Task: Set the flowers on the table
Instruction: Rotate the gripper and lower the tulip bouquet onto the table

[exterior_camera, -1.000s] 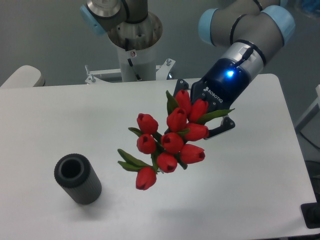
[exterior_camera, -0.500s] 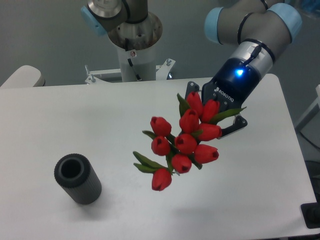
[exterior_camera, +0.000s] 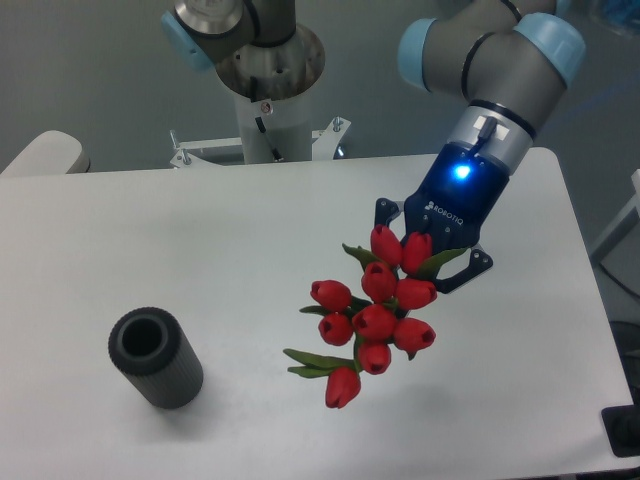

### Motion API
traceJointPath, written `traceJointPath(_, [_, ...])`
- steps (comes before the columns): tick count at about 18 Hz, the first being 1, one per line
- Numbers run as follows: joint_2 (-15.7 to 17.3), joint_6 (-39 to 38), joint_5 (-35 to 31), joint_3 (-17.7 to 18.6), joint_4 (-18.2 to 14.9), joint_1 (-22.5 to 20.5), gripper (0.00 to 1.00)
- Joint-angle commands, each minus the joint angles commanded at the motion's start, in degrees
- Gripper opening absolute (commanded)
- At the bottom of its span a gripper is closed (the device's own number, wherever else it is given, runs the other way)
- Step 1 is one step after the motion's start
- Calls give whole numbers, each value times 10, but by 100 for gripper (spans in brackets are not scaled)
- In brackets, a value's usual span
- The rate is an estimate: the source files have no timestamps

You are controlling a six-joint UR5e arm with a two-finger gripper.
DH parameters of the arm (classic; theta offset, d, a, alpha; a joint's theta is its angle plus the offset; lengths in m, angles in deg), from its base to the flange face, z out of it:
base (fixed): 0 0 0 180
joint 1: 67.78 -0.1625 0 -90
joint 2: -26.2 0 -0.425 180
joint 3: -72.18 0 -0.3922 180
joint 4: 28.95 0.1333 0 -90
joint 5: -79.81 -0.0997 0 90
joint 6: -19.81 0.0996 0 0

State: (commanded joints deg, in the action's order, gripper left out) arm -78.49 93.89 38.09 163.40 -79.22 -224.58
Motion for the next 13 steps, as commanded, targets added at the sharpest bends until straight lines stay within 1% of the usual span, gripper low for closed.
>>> traceJointPath(4, [33,43,-103,36,0,11,36])
traceJointPath(7, [46,73,-212,54,1,44,36])
traceJointPath(10, [35,81,-302,63,1,91,36])
traceJointPath(12, [18,81,-359,68,1,115,36])
traceJointPath(13, [6,84,-415,69,2,135,36])
